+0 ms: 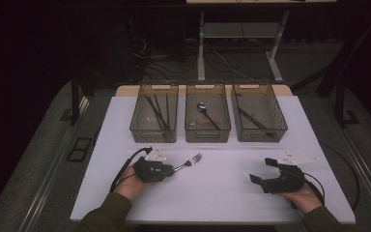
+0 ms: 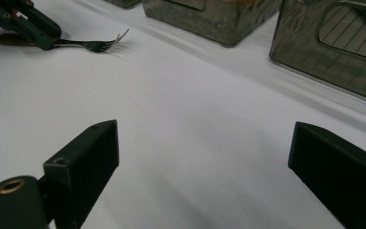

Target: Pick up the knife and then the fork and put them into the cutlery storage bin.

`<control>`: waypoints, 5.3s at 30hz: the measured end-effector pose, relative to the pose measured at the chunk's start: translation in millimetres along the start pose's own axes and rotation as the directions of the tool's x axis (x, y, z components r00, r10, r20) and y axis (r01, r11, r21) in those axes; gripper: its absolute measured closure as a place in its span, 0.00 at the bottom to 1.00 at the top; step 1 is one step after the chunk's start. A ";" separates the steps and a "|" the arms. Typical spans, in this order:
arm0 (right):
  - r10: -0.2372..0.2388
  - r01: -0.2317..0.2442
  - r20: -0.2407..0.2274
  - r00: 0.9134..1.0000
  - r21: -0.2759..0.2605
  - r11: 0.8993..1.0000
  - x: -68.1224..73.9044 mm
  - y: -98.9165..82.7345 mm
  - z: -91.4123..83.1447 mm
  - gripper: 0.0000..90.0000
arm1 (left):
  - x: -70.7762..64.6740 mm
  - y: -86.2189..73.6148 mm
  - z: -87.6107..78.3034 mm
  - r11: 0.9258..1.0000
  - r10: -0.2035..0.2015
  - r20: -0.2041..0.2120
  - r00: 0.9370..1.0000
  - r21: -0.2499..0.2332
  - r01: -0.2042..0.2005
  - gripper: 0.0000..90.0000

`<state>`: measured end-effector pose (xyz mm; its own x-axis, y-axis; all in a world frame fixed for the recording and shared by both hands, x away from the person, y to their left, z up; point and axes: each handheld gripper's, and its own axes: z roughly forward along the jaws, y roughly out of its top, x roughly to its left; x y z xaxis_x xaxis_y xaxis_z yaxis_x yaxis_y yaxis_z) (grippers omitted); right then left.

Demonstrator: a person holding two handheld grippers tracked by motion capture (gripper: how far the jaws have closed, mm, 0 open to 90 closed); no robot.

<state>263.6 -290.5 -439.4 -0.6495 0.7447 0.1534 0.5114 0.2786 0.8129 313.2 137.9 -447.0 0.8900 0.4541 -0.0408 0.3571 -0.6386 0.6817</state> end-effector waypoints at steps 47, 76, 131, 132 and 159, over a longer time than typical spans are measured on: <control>0.162 -0.192 -0.326 0.931 -0.060 0.980 44.6 65.5 77.2 0.64 | -59.3 48.8 -11.3 0.985 -0.022 -0.035 0.999 -0.170 0.016 0.86; 0.109 -0.169 -0.317 0.942 -0.168 0.971 48.5 91.6 67.1 0.96 | -50.5 37.4 -14.2 0.967 -0.039 0.016 0.999 -0.251 0.042 0.69; 0.220 -0.171 0.225 0.949 -0.218 0.961 -131.5 167.3 -59.6 0.96 | -26.4 -17.4 -32.4 0.953 -0.098 -0.031 0.995 -0.290 0.085 0.00; 0.220 -0.173 0.232 0.947 -0.208 0.963 -134.6 166.5 -57.3 0.96 | -26.5 -17.4 -32.1 0.953 -0.098 -0.031 0.995 -0.290 0.085 0.00; 0.231 -0.256 0.263 0.937 0.063 0.965 -194.7 154.6 55.1 0.87 | -25.4 -16.6 -28.0 0.955 -0.102 -0.004 0.995 -0.279 0.097 0.00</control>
<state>500.2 -359.1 -374.5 -0.3422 0.9215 0.1837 0.6949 0.1166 0.7096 276.7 154.4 -436.8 0.8476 0.5196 -0.1071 0.3485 -0.3930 0.8510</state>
